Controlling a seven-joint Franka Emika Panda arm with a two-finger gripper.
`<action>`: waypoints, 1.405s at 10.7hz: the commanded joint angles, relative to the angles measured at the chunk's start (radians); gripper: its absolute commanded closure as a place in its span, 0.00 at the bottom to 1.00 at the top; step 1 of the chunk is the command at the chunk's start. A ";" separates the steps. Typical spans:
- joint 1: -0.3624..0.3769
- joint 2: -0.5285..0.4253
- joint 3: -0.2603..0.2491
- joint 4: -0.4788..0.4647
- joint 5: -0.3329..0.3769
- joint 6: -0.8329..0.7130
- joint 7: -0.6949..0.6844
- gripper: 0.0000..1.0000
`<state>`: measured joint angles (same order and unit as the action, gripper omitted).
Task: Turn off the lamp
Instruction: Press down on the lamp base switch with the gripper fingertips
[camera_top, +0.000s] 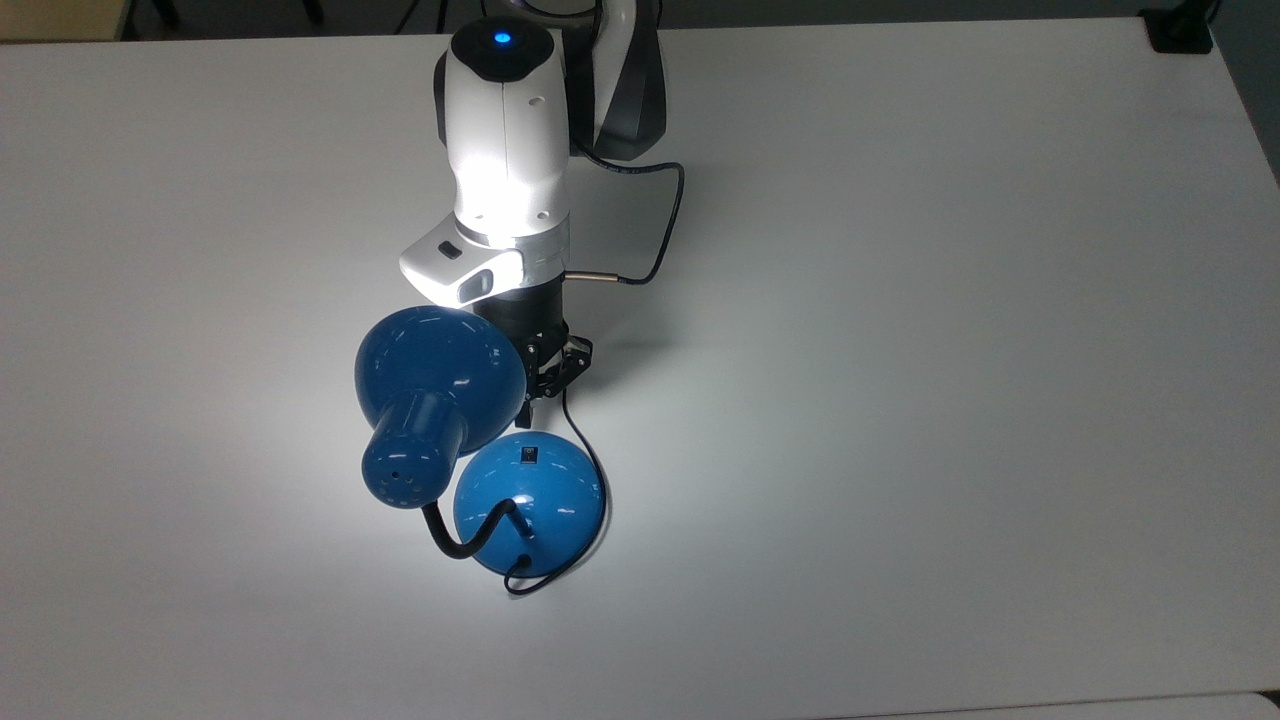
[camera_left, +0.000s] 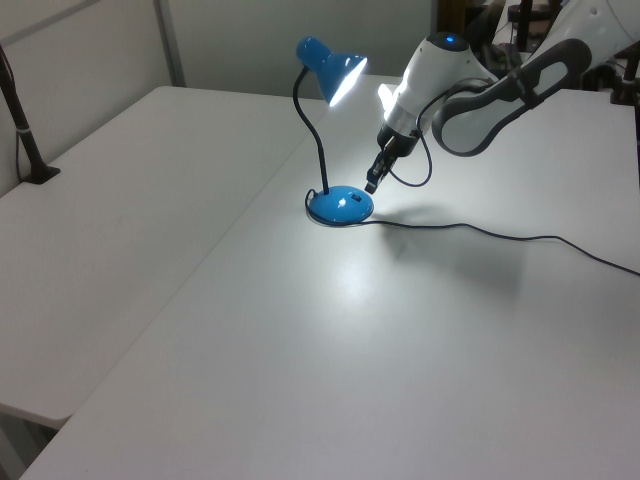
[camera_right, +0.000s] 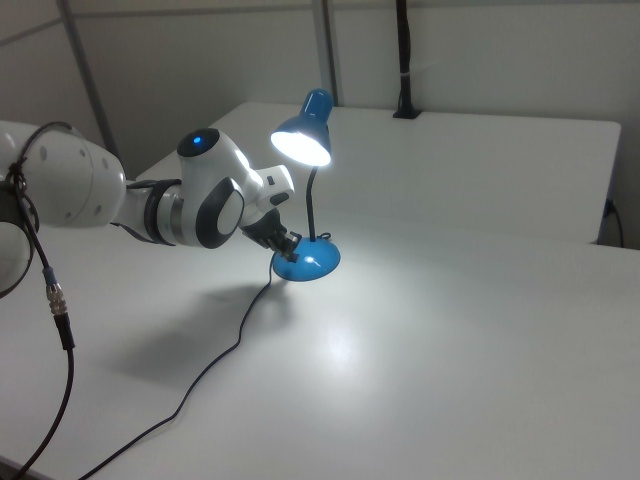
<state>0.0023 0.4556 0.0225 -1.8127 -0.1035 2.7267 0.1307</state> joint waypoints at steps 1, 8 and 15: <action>-0.008 0.026 -0.001 -0.005 0.002 0.093 -0.031 1.00; -0.007 0.061 0.001 0.009 -0.007 0.137 -0.034 1.00; -0.007 0.074 -0.001 0.007 -0.015 0.133 -0.034 1.00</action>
<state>-0.0037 0.5113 0.0225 -1.8094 -0.1074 2.8409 0.1171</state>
